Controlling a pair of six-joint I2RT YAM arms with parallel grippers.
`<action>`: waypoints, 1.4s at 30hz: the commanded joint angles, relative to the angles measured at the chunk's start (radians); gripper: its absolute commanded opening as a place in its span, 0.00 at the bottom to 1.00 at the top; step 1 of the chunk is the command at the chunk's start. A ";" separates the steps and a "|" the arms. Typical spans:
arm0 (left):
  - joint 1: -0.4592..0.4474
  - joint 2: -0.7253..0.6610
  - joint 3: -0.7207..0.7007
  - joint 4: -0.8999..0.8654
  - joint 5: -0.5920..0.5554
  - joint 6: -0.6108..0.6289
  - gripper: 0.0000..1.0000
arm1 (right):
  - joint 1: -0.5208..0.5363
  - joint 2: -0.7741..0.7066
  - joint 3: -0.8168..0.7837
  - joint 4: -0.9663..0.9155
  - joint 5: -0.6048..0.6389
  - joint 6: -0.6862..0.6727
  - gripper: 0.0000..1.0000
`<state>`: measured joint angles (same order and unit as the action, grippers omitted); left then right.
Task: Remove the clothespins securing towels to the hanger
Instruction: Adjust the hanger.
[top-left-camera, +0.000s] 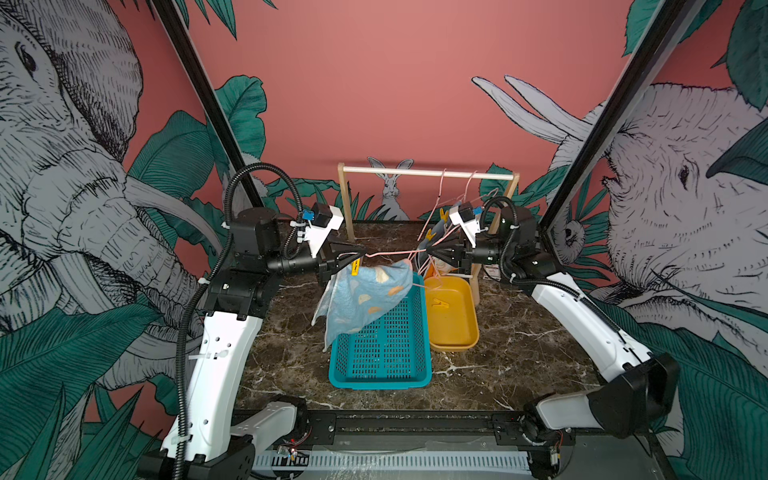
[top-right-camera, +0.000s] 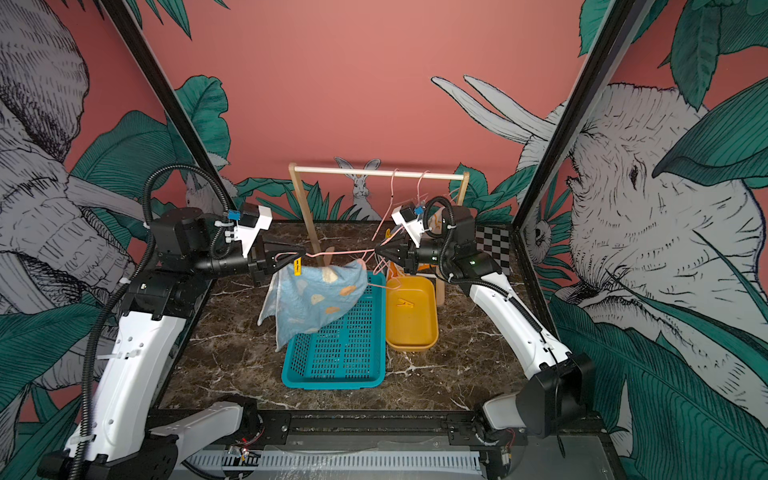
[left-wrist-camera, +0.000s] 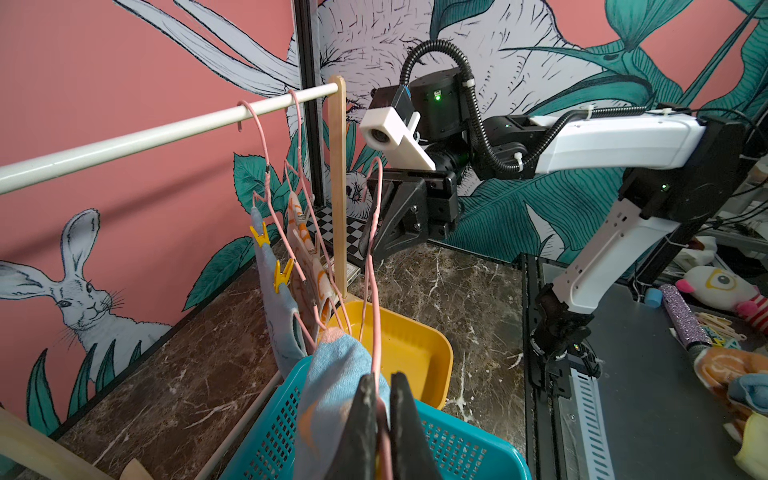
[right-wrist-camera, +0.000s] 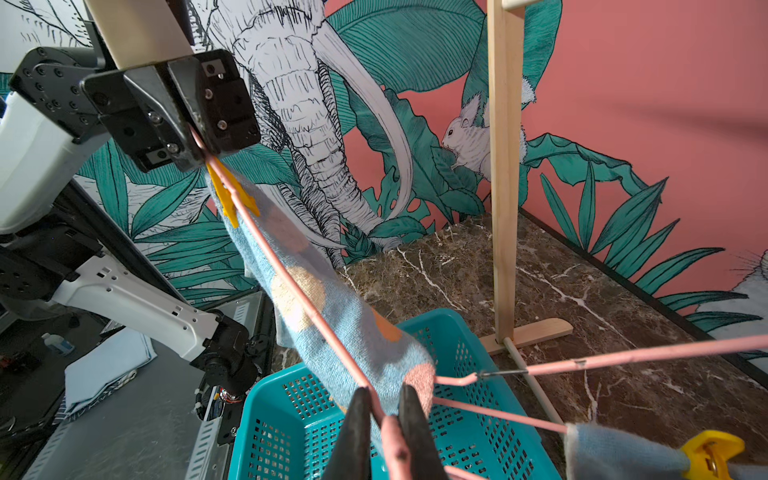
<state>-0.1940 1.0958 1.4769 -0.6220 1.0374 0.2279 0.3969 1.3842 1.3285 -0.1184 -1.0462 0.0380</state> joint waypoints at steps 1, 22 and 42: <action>-0.001 -0.021 -0.013 0.025 0.010 -0.009 0.00 | 0.010 -0.042 0.014 -0.023 0.035 -0.058 0.00; -0.001 -0.098 -0.026 -0.078 -0.095 0.065 0.76 | 0.021 -0.109 0.040 -0.220 0.204 -0.134 0.00; -0.001 -0.171 -0.114 -0.322 -0.312 0.154 0.67 | 0.029 -0.097 0.095 -0.312 0.252 -0.138 0.00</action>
<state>-0.1940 0.9195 1.4014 -0.9794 0.7311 0.3908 0.4183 1.2984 1.4059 -0.4404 -0.7921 -0.0830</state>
